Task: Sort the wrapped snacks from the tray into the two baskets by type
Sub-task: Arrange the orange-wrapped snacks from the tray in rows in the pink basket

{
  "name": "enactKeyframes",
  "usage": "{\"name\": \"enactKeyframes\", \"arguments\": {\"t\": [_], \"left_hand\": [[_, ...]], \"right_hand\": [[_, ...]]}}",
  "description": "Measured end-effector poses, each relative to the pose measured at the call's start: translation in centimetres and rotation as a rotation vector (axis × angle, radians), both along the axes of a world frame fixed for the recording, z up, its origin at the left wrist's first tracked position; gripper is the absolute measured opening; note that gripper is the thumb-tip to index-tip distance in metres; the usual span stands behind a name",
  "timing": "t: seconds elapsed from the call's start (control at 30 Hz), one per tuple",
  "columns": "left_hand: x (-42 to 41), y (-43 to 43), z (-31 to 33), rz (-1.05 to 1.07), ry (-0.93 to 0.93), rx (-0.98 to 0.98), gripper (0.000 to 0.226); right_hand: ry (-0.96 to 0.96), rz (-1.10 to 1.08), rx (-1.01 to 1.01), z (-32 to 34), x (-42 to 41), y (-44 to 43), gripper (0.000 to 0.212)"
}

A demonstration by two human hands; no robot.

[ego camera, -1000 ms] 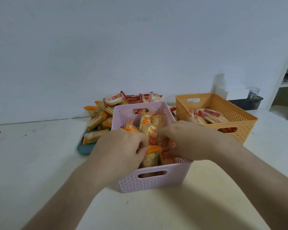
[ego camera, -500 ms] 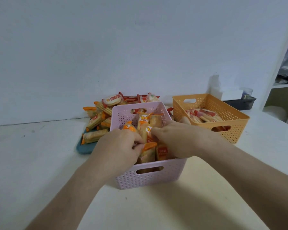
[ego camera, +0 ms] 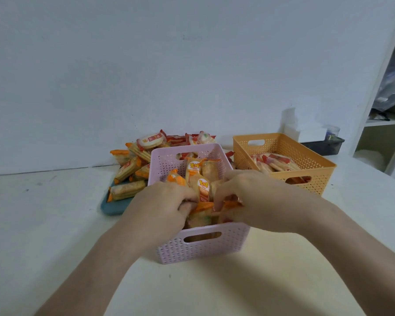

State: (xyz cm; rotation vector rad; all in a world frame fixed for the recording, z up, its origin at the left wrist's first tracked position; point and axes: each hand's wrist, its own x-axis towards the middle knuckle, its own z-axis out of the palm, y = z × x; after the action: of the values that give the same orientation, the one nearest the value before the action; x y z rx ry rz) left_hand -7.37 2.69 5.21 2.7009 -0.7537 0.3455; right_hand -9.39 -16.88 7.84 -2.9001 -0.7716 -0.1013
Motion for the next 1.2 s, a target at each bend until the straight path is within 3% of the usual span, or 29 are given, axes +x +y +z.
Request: {"name": "enactKeyframes", "arguments": {"t": [0.17,0.3,0.4,0.6,0.7,0.9,1.07,1.2], "left_hand": [[0.0,1.4,1.2,-0.146,0.231,-0.029,0.046],[0.2,2.3,2.1,-0.053,0.153,-0.186,0.019],[1.2,2.5,2.3,0.067,0.040,-0.230,0.011],[2.3,0.0,1.4,0.155,-0.042,0.089,0.046],[2.5,-0.5,1.4,0.170,-0.073,0.141,0.036],[1.9,0.5,2.1,0.112,0.019,-0.078,0.041],[1.2,0.7,2.6,0.026,-0.014,-0.128,0.034],[0.7,0.4,2.9,-0.025,-0.055,-0.128,0.036]], "right_hand": [[0.150,0.028,0.163,0.3,0.3,-0.9,0.030],[0.093,-0.036,0.267,1.3,1.7,-1.3,0.030],[0.005,-0.046,0.143,1.8,4.1,-0.4,0.030],[0.062,-0.046,-0.135,0.1,7.2,3.0,0.053],[0.046,-0.041,-0.060,-0.5,7.0,3.4,0.051],[0.019,-0.074,0.219,2.4,3.8,0.5,0.036],[0.049,-0.061,0.016,3.1,1.4,-0.2,0.019],[0.087,-0.053,-0.098,2.3,0.4,0.3,0.020]]}}
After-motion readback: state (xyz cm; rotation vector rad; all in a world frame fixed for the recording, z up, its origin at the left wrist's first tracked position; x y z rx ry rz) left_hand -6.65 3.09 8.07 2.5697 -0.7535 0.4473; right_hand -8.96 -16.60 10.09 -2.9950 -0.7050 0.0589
